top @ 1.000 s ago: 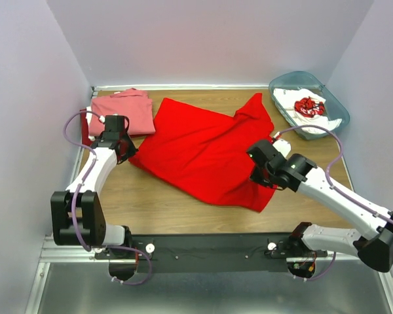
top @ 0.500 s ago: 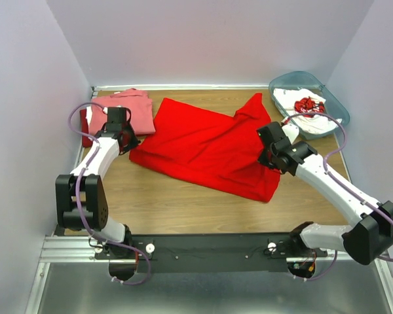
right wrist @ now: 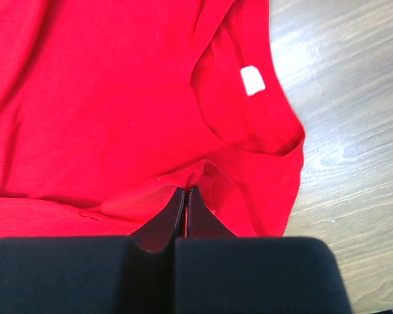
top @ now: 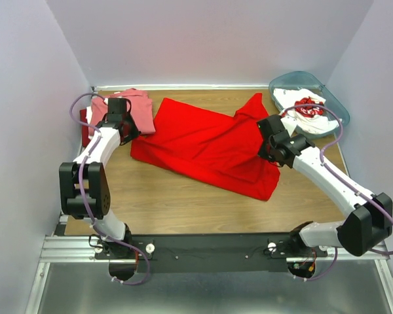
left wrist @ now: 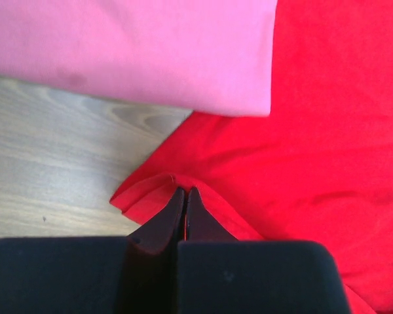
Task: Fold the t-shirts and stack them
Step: Fold the tshirt
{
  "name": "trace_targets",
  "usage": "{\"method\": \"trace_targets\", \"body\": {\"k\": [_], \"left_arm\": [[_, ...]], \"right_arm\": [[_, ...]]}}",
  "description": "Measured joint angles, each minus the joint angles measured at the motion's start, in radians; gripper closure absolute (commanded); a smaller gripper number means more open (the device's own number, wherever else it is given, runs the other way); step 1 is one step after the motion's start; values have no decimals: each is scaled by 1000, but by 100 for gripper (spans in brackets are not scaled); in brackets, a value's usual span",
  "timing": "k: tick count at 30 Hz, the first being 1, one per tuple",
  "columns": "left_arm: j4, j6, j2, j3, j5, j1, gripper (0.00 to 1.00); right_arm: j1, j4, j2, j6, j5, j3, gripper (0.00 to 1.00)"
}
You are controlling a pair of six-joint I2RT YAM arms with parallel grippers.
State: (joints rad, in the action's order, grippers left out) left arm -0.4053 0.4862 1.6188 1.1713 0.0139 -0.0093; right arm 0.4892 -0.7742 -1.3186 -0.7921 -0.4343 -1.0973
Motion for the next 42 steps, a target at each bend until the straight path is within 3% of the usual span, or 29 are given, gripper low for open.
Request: {"method": "trace_targets", "body": {"k": [17, 20, 21, 23, 24, 26, 29, 30, 31, 34, 39, 42], "left_arm": [[0, -34, 122, 77, -46, 21, 100], [0, -49, 150, 97, -53, 21, 92], [0, -54, 157, 101, -54, 21, 89], [0, -66, 170, 113, -59, 21, 59], [0, -78, 174, 119, -65, 21, 39], [0, -88, 176, 126, -72, 21, 26], [5, -103, 174, 132, -78, 21, 18], [5, -112, 173, 132, -78, 21, 15], [5, -119, 171, 131, -78, 21, 14], [13, -140, 143, 105, -76, 21, 11], [27, -168, 34, 0, -71, 21, 11], [42, -169, -19, -78, -71, 23, 11]], "right_arm": [[-42, 9, -50, 64, -3, -32, 99], [-47, 12, -75, 75, -3, -46, 100], [-50, 17, -82, 79, -3, -49, 99], [-56, 22, -101, 87, -2, -63, 99], [-58, 23, -111, 91, -2, -72, 99], [-66, 32, -143, 101, 5, -96, 98], [-85, 58, -208, 113, 26, -141, 56], [-97, 69, -238, 123, 39, -156, 28], [-108, 74, -259, 125, 55, -167, 19], [-158, 96, -325, 135, 111, -194, 8], [-215, 112, -317, 129, 167, -157, 8], [-229, 127, -243, 107, 199, -39, 8]]}}
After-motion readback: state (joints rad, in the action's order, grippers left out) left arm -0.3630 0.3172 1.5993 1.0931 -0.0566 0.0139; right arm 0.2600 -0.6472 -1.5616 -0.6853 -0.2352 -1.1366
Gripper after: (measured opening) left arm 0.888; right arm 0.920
